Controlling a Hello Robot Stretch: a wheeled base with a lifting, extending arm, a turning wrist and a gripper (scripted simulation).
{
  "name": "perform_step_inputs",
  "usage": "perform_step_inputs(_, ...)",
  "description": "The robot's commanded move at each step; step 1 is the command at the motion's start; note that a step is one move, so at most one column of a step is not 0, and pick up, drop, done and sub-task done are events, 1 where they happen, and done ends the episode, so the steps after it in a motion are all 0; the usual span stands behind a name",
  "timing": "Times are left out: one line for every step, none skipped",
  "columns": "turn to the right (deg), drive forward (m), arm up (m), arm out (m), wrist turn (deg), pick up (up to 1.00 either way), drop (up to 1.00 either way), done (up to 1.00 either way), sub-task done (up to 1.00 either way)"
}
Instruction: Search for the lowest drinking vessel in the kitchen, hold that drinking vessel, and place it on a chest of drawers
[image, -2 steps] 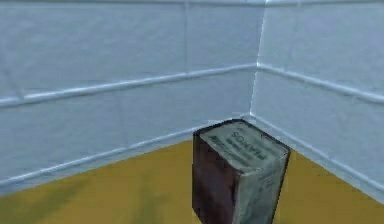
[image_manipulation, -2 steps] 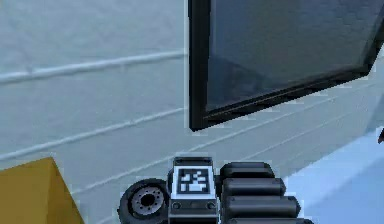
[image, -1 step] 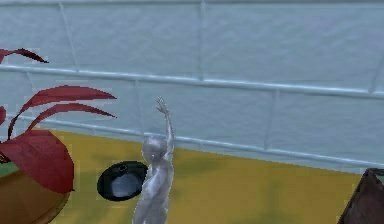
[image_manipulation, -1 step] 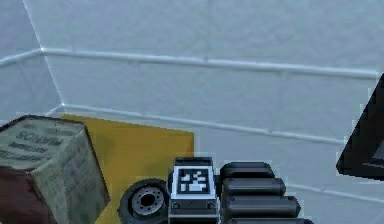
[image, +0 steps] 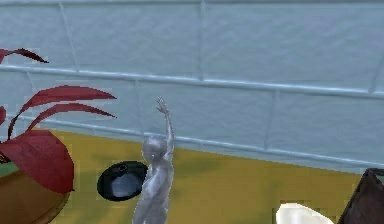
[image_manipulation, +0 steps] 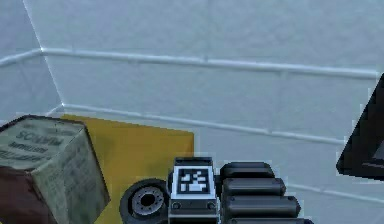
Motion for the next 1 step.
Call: perform_step_inputs(0.0, 0.0, -0.12, 0.0, 0.0, 0.0, 0.0, 0.0, 0.0)
